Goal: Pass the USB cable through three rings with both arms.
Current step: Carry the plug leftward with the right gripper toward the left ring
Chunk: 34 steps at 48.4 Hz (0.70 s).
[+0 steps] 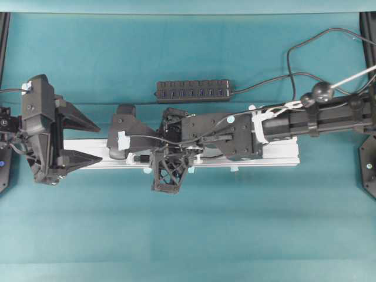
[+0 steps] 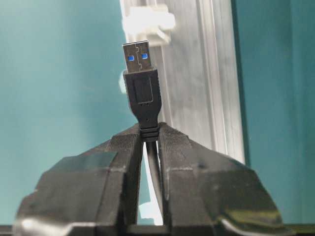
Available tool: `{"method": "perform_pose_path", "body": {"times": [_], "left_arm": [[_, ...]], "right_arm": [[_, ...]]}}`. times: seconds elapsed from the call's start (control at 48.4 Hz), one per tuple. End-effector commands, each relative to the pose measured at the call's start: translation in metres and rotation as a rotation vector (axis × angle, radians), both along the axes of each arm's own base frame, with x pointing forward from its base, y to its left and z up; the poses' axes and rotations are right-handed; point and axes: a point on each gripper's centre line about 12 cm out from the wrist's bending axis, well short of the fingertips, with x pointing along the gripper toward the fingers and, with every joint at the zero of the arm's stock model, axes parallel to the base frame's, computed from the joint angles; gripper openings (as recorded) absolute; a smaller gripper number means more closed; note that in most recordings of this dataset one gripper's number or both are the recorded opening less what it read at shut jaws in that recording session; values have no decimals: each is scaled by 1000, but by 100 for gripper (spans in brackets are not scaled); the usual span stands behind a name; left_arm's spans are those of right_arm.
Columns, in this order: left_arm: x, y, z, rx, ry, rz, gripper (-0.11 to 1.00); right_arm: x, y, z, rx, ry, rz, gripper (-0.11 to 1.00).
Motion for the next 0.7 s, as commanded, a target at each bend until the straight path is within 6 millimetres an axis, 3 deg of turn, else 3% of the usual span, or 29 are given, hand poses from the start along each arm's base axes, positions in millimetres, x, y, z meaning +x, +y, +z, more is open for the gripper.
{"method": "perform_pose_path", "body": {"times": [0.0, 0.682], "left_arm": [[2, 0, 5, 4, -17, -2, 88], [-3, -1, 0, 3, -1, -4, 88]], "right_arm": [[4, -1, 6, 0, -20, 3, -7], [11, -4, 0, 1, -47, -3, -7]]}}
